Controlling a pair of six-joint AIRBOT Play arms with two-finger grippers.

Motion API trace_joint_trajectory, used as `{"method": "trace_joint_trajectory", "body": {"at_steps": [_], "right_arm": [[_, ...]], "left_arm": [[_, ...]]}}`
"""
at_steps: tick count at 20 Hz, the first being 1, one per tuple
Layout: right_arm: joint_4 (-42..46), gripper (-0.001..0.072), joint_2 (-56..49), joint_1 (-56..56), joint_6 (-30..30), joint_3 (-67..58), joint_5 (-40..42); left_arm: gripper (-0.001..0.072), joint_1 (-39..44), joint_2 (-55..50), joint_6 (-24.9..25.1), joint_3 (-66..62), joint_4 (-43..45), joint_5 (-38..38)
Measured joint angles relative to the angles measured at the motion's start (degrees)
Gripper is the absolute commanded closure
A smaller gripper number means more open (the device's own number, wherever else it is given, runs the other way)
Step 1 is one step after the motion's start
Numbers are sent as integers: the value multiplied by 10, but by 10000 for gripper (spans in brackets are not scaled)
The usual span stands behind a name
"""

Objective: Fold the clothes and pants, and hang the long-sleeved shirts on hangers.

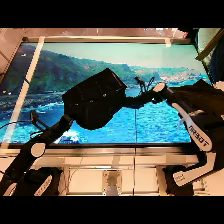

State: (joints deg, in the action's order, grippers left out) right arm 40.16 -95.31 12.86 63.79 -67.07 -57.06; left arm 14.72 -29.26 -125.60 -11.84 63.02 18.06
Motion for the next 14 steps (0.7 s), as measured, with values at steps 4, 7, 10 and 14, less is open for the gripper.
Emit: {"method": "trace_joint_trajectory", "body": {"at_steps": [4,7,10,14], "right_arm": [[-55,278,-30,18,-60,-4,38],[-74,232,-50,22,-83,-24,51],[-82,106,-59,24,-93,-49,57],[-86,140,-66,25,-98,-73,56]], "left_arm": [[669,-2,2,0,0,3,7],[669,-3,3,0,0,4,9],[669,-3,3,0,0,8,11],[669,-3,3,0,0,8,11]]}}
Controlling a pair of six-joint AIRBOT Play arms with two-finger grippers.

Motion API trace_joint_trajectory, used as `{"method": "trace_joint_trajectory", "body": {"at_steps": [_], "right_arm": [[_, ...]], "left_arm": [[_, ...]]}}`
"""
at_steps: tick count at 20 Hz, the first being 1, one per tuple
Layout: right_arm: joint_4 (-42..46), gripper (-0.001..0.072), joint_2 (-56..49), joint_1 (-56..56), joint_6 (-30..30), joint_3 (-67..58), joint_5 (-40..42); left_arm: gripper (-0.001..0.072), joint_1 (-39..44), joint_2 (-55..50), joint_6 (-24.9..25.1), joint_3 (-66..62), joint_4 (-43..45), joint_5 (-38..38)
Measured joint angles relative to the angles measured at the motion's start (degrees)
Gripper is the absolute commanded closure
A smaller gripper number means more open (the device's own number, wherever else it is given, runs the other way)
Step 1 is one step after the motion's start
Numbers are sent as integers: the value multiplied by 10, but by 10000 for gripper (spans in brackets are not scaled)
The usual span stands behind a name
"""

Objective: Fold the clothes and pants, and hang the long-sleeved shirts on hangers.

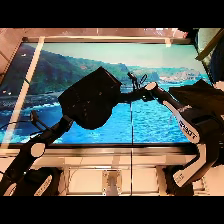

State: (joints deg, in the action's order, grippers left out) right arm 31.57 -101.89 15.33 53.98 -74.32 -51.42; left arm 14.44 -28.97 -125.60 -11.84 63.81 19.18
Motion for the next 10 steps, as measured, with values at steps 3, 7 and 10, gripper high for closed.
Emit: {"method": "trace_joint_trajectory", "body": {"at_steps": [3,7,10], "right_arm": [[-4,337,-11,0,-1,-6,2],[-28,703,-28,0,-8,-10,10],[-32,704,-23,-11,-10,-27,-23]], "left_arm": [[669,0,0,0,0,0,0],[671,0,2,0,-2,4,0],[671,-6,15,0,-31,57,17]]}}
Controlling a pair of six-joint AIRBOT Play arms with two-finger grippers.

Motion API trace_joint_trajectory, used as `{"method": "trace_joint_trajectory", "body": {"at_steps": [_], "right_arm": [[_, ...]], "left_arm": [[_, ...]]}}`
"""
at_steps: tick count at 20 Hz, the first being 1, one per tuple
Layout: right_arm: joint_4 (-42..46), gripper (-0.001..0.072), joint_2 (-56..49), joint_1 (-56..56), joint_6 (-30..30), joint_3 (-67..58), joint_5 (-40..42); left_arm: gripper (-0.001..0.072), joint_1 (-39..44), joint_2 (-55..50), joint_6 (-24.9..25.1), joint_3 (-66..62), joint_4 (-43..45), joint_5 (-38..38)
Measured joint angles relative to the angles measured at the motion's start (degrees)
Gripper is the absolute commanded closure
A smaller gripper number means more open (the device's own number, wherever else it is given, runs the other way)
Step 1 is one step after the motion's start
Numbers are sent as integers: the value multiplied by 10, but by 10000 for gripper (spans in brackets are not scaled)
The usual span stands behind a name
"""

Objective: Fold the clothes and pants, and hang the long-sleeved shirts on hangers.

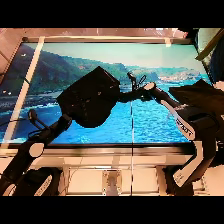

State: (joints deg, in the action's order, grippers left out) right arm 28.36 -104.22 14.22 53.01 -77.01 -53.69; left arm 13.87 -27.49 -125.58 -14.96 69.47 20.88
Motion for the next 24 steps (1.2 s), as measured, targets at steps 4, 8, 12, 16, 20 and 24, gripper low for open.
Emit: {"method": "trace_joint_trajectory", "body": {"at_steps": [4,8,12,16,20,24], "right_arm": [[11,705,58,-26,6,-49,-155],[13,705,173,-12,69,-132,-292],[27,708,269,37,143,-265,-320],[110,708,298,67,214,-363,-322],[195,707,267,75,241,-368,-324],[247,708,177,73,242,-365,-296]], "left_arm": [[670,-23,23,13,-125,126,134],[671,-26,32,80,-308,178,233],[671,-9,35,137,-461,165,269],[670,9,26,179,-523,134,321],[669,14,-20,194,-516,127,409],[669,16,-86,197,-449,154,421]]}}
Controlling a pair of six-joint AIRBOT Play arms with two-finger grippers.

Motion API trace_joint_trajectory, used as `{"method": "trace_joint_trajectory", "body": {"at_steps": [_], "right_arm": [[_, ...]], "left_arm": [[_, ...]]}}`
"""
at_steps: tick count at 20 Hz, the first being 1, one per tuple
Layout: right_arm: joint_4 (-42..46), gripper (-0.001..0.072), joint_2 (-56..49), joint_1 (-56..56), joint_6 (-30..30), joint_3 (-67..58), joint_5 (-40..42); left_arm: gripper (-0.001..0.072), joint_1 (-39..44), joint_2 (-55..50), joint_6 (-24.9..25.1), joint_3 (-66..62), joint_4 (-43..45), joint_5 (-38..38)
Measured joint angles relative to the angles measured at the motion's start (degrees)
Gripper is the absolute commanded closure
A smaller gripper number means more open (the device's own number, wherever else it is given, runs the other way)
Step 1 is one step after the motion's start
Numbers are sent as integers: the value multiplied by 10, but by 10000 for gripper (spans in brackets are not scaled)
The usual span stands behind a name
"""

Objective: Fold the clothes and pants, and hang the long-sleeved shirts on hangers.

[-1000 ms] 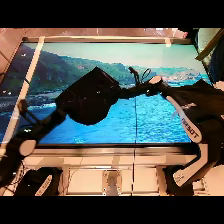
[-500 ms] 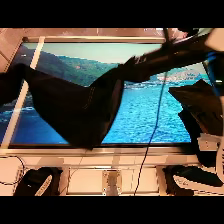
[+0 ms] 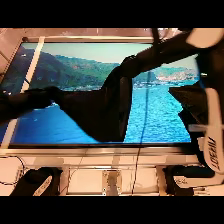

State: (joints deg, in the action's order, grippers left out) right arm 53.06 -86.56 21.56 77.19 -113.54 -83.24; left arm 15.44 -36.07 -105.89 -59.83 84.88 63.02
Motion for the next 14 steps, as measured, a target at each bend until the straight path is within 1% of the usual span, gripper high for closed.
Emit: {"method": "trace_joint_trajectory", "body": {"at_steps": [4,7,8,9,10,12,14], "right_arm": [[18,708,-95,-19,-16,-21,65],[24,705,-143,-39,-25,-32,94],[24,637,-157,-46,-27,-33,99],[24,363,-168,-50,-28,-33,104],[26,126,-179,-54,-30,-32,115],[28,117,-196,-59,-31,-27,133],[39,117,-204,-64,-31,-24,135]], "left_arm": [[669,0,-55,-17,46,33,-32],[669,0,-90,-21,65,43,-45],[669,0,-103,-24,76,45,-47],[668,0,-114,-28,89,46,-50],[669,0,-123,-31,102,47,-52],[669,0,-137,-43,132,50,-69],[669,0,-144,-55,151,50,-87]]}}
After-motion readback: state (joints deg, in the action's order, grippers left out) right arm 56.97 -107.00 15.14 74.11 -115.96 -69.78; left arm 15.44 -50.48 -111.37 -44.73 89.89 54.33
